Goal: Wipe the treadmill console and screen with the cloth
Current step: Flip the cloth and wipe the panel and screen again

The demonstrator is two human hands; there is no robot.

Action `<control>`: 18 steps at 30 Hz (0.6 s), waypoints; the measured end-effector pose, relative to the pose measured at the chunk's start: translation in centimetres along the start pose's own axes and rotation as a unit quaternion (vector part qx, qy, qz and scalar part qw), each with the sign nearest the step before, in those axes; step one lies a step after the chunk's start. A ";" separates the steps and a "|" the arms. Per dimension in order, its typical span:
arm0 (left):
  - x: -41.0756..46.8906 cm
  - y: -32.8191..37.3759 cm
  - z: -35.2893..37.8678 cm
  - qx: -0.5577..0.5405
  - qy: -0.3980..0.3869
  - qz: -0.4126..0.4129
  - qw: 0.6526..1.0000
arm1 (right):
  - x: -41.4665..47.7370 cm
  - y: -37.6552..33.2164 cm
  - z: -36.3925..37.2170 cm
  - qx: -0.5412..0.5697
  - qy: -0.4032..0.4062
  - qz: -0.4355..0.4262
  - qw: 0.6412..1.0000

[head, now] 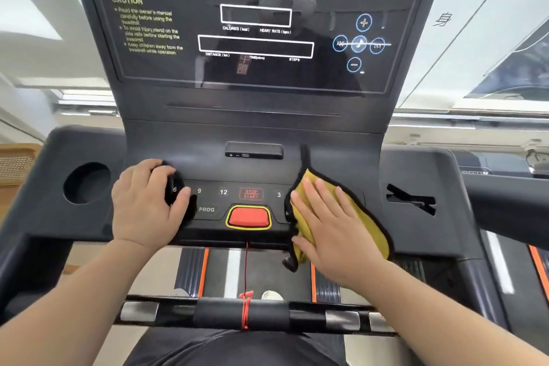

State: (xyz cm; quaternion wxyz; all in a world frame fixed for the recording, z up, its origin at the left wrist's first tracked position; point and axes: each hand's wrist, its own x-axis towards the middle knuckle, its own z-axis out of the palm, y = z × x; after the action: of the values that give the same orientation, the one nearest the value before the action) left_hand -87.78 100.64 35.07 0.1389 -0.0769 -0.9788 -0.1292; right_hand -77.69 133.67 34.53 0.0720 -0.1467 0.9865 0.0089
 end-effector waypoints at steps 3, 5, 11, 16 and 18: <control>0.0 -0.1 0.0 -0.002 -0.003 0.003 1.000 | -1.7 3.8 -0.2 0.013 -0.007 0.081 0.997; 0.0 -0.3 0.0 -0.007 -0.003 0.010 1.000 | -1.1 5.1 -0.8 0.056 -0.013 0.187 0.981; 0.0 -0.6 -0.1 -0.041 -0.004 0.020 0.999 | 3.4 -1.9 -1.9 0.057 -0.004 0.244 0.968; 0.0 -1.2 -0.5 -0.093 -0.006 0.032 0.995 | 2.9 -8.0 -0.4 0.040 0.013 0.075 0.996; 0.0 -1.7 -0.7 -0.120 -0.005 0.041 0.992 | 1.4 -7.2 0.1 0.044 0.015 0.070 0.996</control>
State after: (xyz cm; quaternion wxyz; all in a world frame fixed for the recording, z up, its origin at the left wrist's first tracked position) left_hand -87.90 98.84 35.34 0.1290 -0.1333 -0.9530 -0.2395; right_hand -76.87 126.35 34.22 0.0630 -0.0737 0.9948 -0.0315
